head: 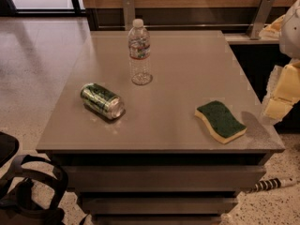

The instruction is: Place green can upright

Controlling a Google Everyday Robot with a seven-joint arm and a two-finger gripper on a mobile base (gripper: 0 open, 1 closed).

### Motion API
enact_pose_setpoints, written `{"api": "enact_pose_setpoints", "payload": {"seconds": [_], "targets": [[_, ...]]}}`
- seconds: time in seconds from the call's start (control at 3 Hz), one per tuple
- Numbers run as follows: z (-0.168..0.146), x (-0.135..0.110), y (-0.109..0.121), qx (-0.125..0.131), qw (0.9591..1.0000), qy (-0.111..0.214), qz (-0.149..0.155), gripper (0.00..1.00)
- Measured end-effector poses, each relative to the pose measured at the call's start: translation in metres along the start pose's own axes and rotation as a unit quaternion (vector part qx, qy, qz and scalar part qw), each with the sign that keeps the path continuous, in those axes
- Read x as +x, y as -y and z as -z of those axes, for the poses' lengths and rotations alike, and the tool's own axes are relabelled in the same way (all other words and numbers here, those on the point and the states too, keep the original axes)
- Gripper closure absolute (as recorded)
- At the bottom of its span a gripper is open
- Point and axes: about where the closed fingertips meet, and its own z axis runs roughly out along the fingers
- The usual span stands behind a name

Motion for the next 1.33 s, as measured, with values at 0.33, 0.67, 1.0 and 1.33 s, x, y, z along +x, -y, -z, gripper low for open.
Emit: {"api": "enact_pose_setpoints", "payload": {"seconds": [0.33,0.67,1.0,1.33], "targets": [[0.000,0.000,0.000,0.000,1.0000,0.000,0.000,0.00],[0.001,-0.018,0.003,-0.005,0.9998,0.017,0.003,0.00],[-0.002,-0.071,-0.005,-0.032,0.9967,0.075,-0.009,0.00],[-0.019,-0.116,-0.018,-0.078,0.9889,0.123,-0.027,0.00]]}}
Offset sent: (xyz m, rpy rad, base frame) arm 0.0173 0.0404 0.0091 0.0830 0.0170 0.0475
